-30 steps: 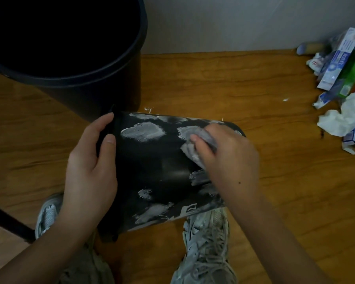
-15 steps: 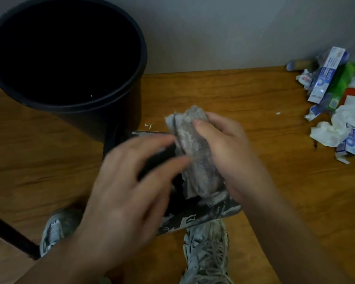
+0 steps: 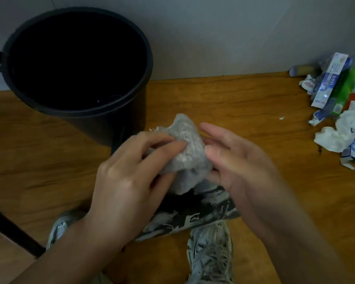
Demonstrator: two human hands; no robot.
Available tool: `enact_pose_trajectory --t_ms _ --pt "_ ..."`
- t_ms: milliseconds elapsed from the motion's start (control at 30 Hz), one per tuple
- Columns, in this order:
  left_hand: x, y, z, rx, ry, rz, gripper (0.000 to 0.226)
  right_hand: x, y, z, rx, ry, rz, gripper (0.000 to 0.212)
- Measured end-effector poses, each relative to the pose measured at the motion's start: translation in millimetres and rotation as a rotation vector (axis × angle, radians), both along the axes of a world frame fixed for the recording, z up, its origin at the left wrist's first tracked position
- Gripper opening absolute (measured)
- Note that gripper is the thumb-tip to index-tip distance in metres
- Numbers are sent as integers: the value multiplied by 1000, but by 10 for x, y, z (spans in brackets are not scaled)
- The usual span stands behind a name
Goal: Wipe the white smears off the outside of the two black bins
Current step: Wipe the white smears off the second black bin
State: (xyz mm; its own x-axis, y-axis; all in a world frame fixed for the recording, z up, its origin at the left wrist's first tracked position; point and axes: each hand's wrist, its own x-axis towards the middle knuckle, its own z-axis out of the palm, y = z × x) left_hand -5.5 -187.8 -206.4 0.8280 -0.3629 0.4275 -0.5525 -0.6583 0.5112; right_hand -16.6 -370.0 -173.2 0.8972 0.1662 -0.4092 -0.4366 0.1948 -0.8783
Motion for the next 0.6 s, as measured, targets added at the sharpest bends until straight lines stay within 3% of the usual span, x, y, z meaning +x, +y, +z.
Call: enact_pose_trajectory --t_ms 100,267,433,600 --pt "56 -25 63 -135 94 83 25 -90 112 -19 -137 -102 -18 67" --pt "149 41 198 -330 332 113 14 -48 220 -45 -405 -275 -63 35" --pt "290 206 287 -527 513 -49 11 33 112 39 -585 -396 -8 41" --pt "332 242 320 -604 586 -146 8 123 84 199 -529 -427 9 33"
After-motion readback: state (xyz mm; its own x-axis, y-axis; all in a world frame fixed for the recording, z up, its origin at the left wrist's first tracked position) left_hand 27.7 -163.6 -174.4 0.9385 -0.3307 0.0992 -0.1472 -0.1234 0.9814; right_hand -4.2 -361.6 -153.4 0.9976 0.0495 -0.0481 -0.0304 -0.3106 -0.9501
